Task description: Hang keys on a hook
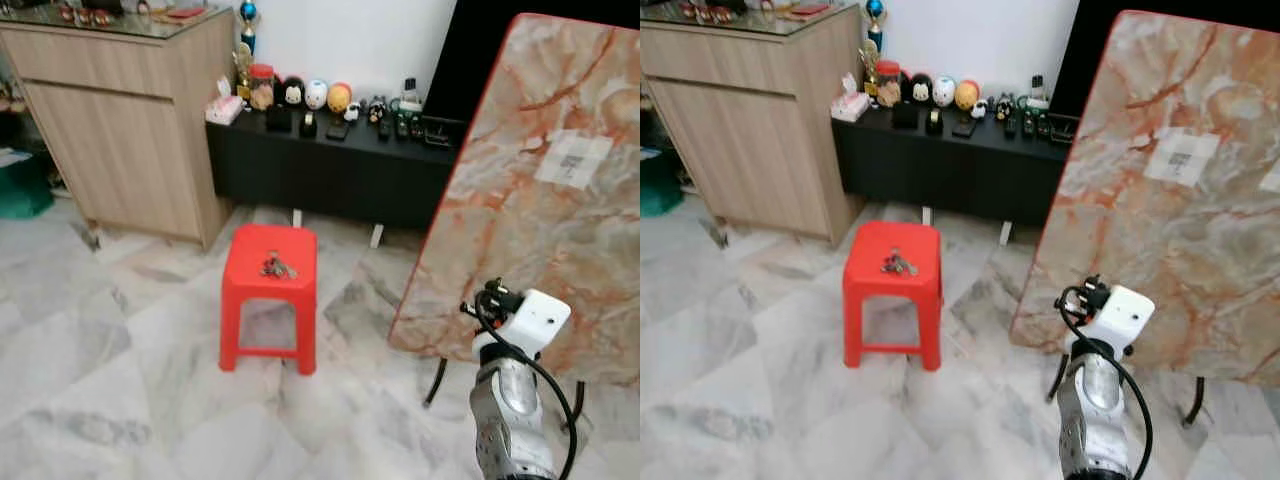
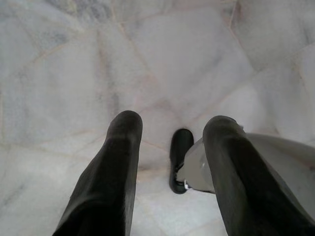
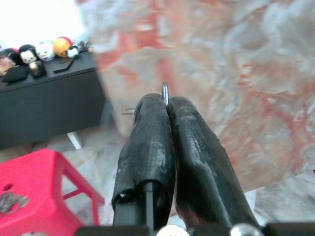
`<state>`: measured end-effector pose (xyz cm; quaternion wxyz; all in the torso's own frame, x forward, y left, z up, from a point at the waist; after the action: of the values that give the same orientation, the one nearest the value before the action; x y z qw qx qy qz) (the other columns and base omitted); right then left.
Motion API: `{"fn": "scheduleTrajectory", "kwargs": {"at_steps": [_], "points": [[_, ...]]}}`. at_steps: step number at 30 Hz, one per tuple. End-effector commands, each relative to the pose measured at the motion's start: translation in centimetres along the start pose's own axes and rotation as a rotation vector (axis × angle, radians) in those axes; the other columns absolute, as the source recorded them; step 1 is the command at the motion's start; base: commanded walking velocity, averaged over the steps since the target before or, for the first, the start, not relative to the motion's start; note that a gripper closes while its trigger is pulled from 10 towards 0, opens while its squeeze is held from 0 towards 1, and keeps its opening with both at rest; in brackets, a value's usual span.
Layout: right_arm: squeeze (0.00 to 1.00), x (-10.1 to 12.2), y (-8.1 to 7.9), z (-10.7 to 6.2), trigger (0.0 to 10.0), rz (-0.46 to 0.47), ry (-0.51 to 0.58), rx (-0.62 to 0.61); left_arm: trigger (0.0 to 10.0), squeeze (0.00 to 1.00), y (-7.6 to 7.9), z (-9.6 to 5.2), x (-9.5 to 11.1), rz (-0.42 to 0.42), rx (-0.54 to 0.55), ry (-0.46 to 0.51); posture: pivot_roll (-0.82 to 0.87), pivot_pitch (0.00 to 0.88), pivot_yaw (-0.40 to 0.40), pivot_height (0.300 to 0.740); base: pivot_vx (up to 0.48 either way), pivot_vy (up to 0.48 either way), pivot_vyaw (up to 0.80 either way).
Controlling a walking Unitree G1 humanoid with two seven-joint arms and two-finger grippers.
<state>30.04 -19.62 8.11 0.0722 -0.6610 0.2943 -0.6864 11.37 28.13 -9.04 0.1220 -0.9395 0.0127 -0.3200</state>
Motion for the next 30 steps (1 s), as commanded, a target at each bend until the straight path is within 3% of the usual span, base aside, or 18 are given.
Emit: {"fn": "scheduleTrajectory", "kwargs": {"at_steps": [1,6,19,24,27,30], "points": [[0.0,0.6,0.8,0.2,10.0,-0.003,0.019,-0.024,10.0,0.0,0.8,0.1,0.0,0.014,-0.023,-0.004,0.08,0.0,-0.067,0.718,0.0,-0.48,0.0],[0.0,0.6,0.8,0.3,10.0,-0.002,0.019,-0.023,10.0,0.0,0.7,0.1,0.1,0.023,-0.02,-0.005,0.07,0.0,-0.067,0.718,0.0,-0.369,0.0],[0.0,0.4,0.8,0.3,10.0,-0.011,0.012,-0.015,10.0,0.0,0.2,-0.1,-0.5,0.002,-0.015,-0.024,0.07,0.0,-0.067,0.718,0.0,0.0,0.0],[0.0,-0.6,3.4,0.1,10.0,-0.083,-0.038,-0.059,10.0,0.0,0.2,-0.3,-1.0,-0.001,-0.017,-0.046,0.07,0.0,-0.071,0.718,0.0,0.0,0.0],[0.0,-1.4,6.7,-0.1,10.0,-0.147,-0.099,-0.138,10.0,0.0,0.5,-0.3,-1.3,-0.002,-0.021,-0.057,0.06,0.0,-0.071,0.718,0.0,0.0,0.0],[0.0,-1.7,7.8,-0.2,10.0,-0.159,-0.126,-0.167,10.0,0.0,0.7,-0.3,-1.3,-0.003,-0.025,-0.061,0.07,0.0,-0.073,0.718,0.0,0.0,0.0]]}}
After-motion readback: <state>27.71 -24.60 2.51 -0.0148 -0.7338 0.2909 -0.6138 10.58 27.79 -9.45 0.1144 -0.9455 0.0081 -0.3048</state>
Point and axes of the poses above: a point about 5 cm out from each wrist's last joint towards the gripper, its own z axis pointing out of the wrist towards the gripper, its own x axis along the axis of the wrist's last joint, y = z × x, the point moved 1 cm from there along z, pointing out of the wrist towards the gripper, and after that the axes turned 15 degrees about z, right-handed, at the moved point
